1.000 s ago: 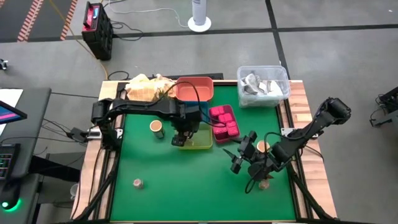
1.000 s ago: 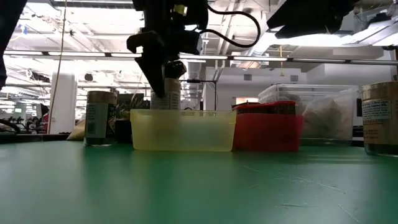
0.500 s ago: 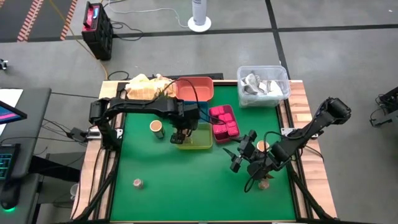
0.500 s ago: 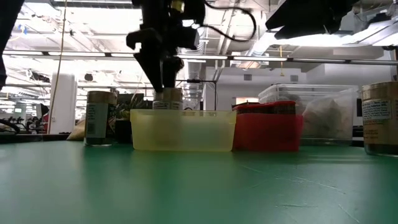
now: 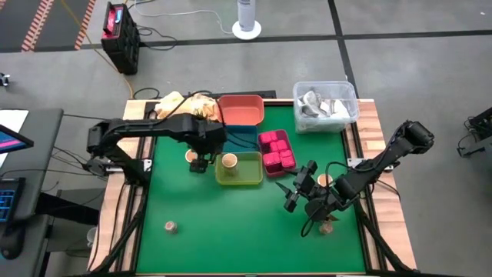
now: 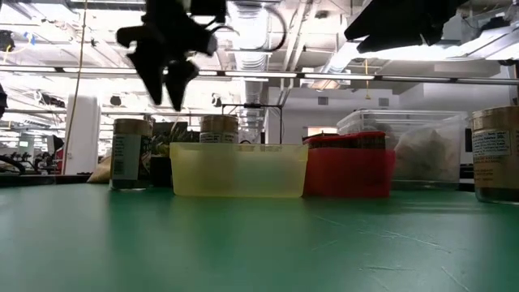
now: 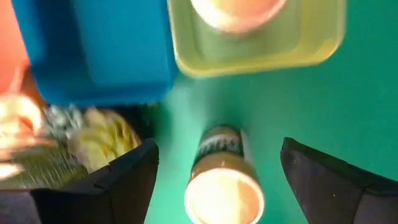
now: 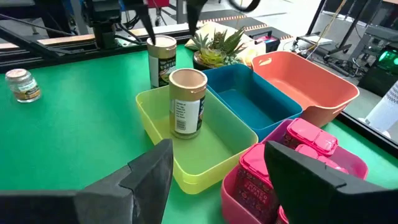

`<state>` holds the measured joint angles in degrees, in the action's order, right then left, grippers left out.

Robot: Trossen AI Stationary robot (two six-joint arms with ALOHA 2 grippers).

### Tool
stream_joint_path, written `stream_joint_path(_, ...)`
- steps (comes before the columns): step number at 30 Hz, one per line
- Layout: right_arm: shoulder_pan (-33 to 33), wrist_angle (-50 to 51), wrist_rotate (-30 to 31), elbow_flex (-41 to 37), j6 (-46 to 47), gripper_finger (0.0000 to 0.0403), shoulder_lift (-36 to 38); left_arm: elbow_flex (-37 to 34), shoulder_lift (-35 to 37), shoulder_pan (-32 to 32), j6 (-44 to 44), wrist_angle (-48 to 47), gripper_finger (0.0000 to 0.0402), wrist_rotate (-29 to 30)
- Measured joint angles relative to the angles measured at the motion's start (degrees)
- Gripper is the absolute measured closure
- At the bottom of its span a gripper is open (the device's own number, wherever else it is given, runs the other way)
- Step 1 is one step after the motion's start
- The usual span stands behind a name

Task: Sort spices by type
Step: Put the top left gold seasoning bottle into the yellow bin

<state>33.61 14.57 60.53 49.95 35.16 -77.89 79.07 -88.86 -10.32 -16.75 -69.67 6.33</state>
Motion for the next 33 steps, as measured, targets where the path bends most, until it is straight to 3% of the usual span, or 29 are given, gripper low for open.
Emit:
stream_joint_path(11, 0.0, -0.3, 0.0, 0.0, 0.0, 0.0124, 0.0, -12.2, 10.1, -3.7, 4.8, 6.7, 0.0074, 0.1)
stream_joint_path(24, 0.0, -1.4, -0.2, 0.0, 0.0, 0.0124, 0.0, -22.5, 10.5, -4.0, 5.0, 13.4, 0.0017, -1.6)
stream_joint_path(29, 0.0, -1.4, -0.2, 0.0, 0.0, 0.0124, 0.0, -23.9, 10.5, -4.0, 5.1, 14.7, 0.0039, -2.5)
stream_joint_path(33, 0.0, -1.4, -0.3, 0.0, 0.0, 0.0124, 0.0, -23.9, 10.5, -3.9, 5.1, 15.7, 0.0093, -2.7)
